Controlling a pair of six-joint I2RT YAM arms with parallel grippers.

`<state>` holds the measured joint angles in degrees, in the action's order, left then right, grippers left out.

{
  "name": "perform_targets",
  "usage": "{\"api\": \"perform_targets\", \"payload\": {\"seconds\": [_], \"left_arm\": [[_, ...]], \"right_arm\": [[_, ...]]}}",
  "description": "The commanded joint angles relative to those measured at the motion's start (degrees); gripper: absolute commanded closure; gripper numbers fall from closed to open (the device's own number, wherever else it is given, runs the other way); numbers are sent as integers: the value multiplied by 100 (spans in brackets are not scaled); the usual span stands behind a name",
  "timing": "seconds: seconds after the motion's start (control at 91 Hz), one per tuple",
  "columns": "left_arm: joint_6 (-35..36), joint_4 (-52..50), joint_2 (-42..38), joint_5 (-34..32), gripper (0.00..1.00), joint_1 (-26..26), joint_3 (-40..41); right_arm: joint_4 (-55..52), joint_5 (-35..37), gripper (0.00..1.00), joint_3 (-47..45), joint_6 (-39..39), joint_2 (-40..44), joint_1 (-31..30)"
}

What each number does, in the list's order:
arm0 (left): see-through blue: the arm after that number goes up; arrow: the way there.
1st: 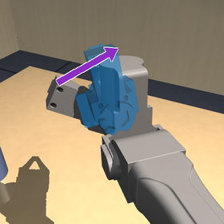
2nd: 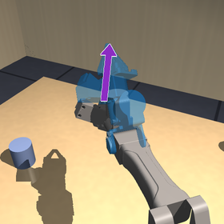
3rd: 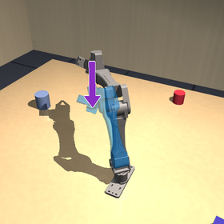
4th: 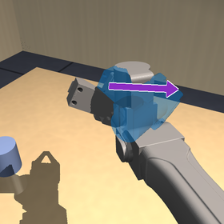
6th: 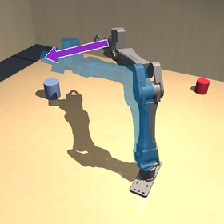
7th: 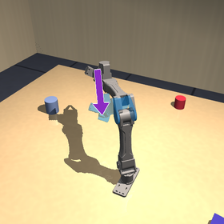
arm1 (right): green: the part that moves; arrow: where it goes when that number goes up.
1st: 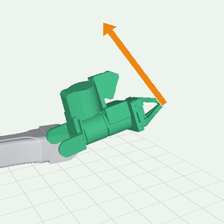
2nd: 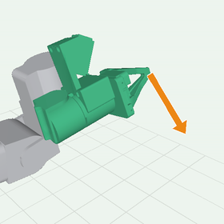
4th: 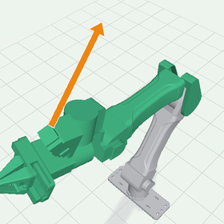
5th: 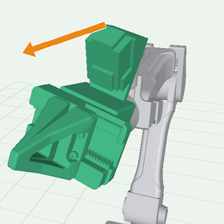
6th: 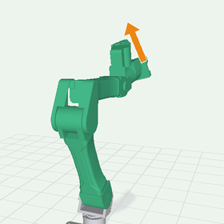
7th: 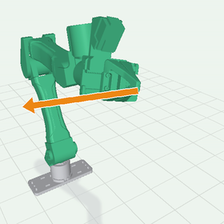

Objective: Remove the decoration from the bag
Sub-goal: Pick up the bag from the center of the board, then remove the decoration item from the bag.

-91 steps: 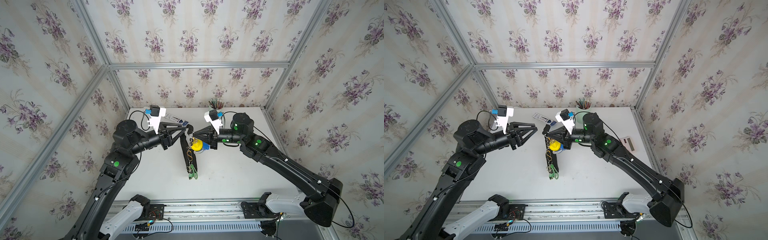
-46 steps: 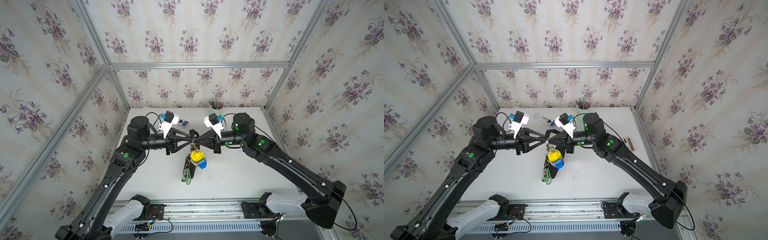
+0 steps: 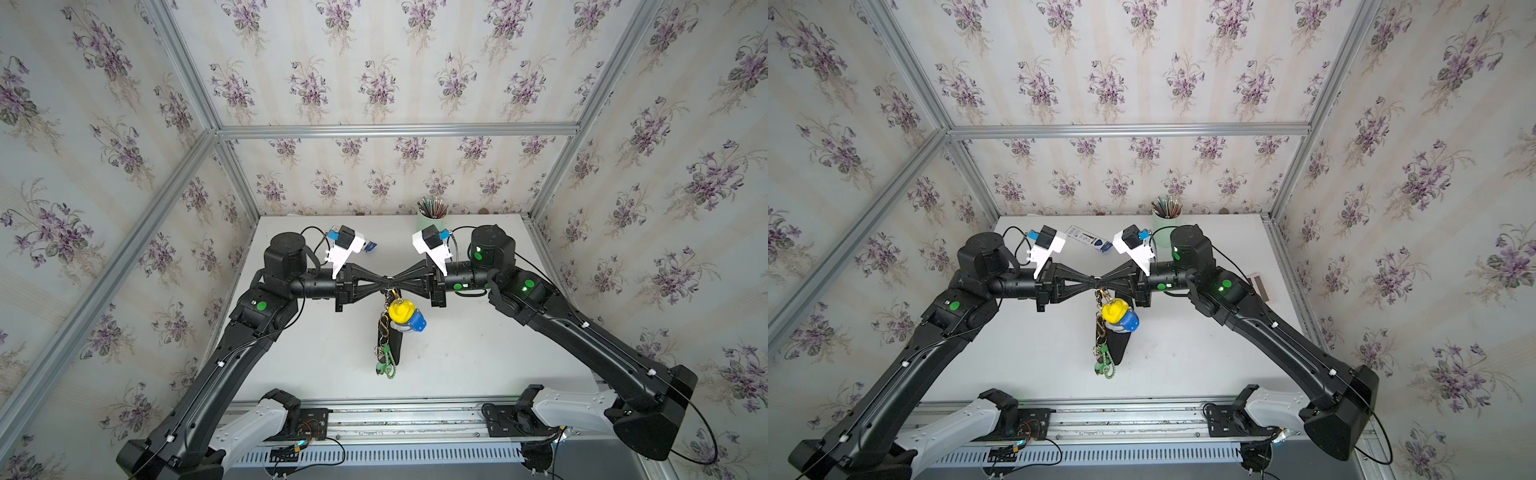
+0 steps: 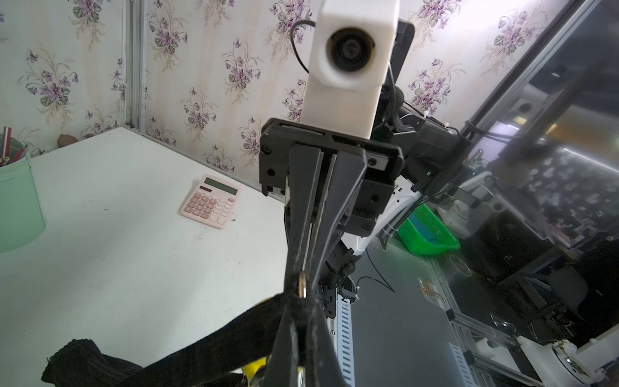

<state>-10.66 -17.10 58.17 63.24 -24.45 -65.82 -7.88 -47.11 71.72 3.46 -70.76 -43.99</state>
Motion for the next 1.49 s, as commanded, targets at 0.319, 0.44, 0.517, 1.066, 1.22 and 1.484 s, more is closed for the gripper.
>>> {"api": "perform_targets", "payload": {"seconds": [0.319,0.44,0.517,1.066,1.22,1.484], "left_arm": [[-238,260,51,152,100,1,-243],[-298,281,80,256,100,1,-335],[-361,339,104,331,100,1,-356],[-850,1028,188,732,100,-16,-282],[-780,1016,156,677,100,-51,-206],[-786,1055,121,607,100,-102,-171]], "right_arm": [[1186,-693,61,-713,603,289,614],[1725,-1197,47,-1115,856,406,836],[1859,-1452,40,-1260,808,456,839],[2243,-1933,29,-1184,1071,158,629],[2121,-1889,30,-1056,1027,96,512],[1759,-1830,37,-956,766,48,374]]}}
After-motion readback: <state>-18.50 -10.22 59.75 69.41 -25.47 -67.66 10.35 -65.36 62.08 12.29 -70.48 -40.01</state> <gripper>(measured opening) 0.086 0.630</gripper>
